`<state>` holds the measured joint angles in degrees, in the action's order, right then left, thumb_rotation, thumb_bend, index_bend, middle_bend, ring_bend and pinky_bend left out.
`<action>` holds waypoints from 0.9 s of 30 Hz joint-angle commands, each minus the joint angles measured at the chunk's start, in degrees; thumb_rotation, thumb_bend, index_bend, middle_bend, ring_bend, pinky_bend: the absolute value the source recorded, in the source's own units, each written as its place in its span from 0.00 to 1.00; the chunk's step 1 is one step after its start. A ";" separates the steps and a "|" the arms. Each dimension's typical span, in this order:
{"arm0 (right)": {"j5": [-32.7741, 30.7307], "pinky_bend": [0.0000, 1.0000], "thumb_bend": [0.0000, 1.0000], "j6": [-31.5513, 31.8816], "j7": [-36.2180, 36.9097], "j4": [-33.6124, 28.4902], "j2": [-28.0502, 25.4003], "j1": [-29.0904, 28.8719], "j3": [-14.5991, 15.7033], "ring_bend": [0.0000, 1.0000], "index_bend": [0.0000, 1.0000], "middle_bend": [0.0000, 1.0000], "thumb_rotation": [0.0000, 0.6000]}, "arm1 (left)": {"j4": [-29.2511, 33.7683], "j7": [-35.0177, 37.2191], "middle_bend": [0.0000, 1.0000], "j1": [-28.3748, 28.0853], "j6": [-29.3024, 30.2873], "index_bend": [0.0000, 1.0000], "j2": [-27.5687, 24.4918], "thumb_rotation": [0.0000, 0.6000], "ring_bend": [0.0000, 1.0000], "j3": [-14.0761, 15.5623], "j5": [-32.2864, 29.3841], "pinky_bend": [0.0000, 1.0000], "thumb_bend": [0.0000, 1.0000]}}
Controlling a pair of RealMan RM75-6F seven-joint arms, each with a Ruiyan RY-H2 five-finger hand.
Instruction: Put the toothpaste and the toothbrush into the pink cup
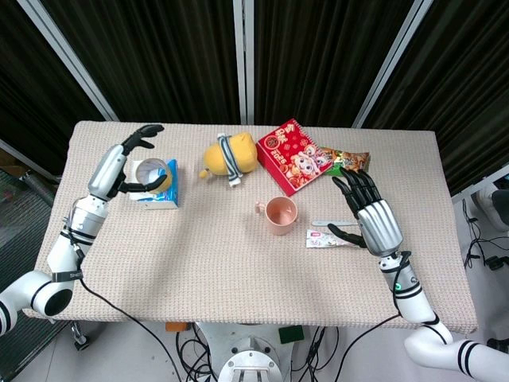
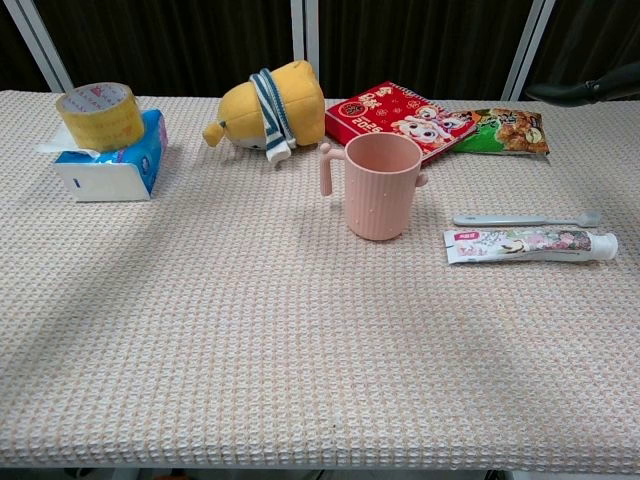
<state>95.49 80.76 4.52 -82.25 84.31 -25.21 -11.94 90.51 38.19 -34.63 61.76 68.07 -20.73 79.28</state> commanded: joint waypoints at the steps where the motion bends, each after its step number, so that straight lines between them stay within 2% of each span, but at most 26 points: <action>1: -0.65 0.00 0.44 -0.31 0.34 0.69 0.48 -0.38 0.20 0.00 0.00 0.00 1.00 | -0.30 0.84 0.16 -0.05 -0.01 0.16 0.04 0.97 0.17 0.30 -0.37 0.30 0.23; 8: -1.28 0.00 0.44 -1.02 0.45 1.06 0.16 -0.95 1.08 0.00 0.00 0.00 1.00 | -1.11 0.72 0.16 -0.25 0.17 0.16 -0.19 0.97 0.17 1.60 0.33 0.30 0.23; 12: -3.34 0.00 0.44 -1.79 -3.25 -0.67 -0.39 -0.57 1.15 0.00 0.00 0.00 1.00 | -1.88 -7.88 0.16 -0.14 -0.78 0.16 -1.53 0.99 0.17 4.15 0.80 0.30 0.23; 16: -6.58 0.00 0.42 -3.76 -11.64 -4.73 -2.36 0.22 1.43 0.00 0.00 0.00 1.00 | -3.02 -22.53 0.16 0.98 0.38 0.17 -2.33 1.00 0.17 6.64 -0.10 0.30 0.22; 19: -13.17 0.00 0.37 -9.51 -23.09 -11.28 -7.66 0.99 2.60 0.00 0.00 0.03 1.00 | -2.23 -31.55 0.16 2.78 1.61 0.17 -3.08 0.99 0.16 8.42 -2.07 0.28 0.22; 22: -25.11 0.00 0.34 -16.35 -36.39 -20.32 -14.72 0.87 3.64 0.00 0.00 0.06 1.00 | -0.92 -40.44 0.15 4.90 2.17 0.17 -4.35 0.94 0.14 10.48 -5.31 0.26 0.21; 23: -28.98 0.00 0.34 -17.55 -39.85 -22.37 -16.28 0.54 3.77 0.00 0.00 0.06 1.00 | -0.41 -43.08 0.14 5.61 2.55 0.17 -4.52 0.88 0.13 11.02 -6.61 0.26 0.21; 24: -33.44 0.00 0.34 -18.38 -43.66 -24.19 -17.64 -0.06 3.87 0.00 0.00 0.05 1.00 | 0.17 -46.16 0.13 6.57 3.37 0.17 -4.46 0.85 0.13 11.66 -8.14 0.25 0.21; 27: -40.34 0.00 0.34 -19.05 -49.84 -25.59 -18.74 -1.53 4.83 0.00 0.00 0.05 1.00 | 0.61 -50.04 0.13 9.21 6.56 0.16 -3.55 0.79 0.12 13.31 -9.34 0.25 0.21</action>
<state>68.31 67.31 -32.47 -100.08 71.88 -25.33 -8.85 89.97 -6.57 -28.92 65.02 64.66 -10.28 73.01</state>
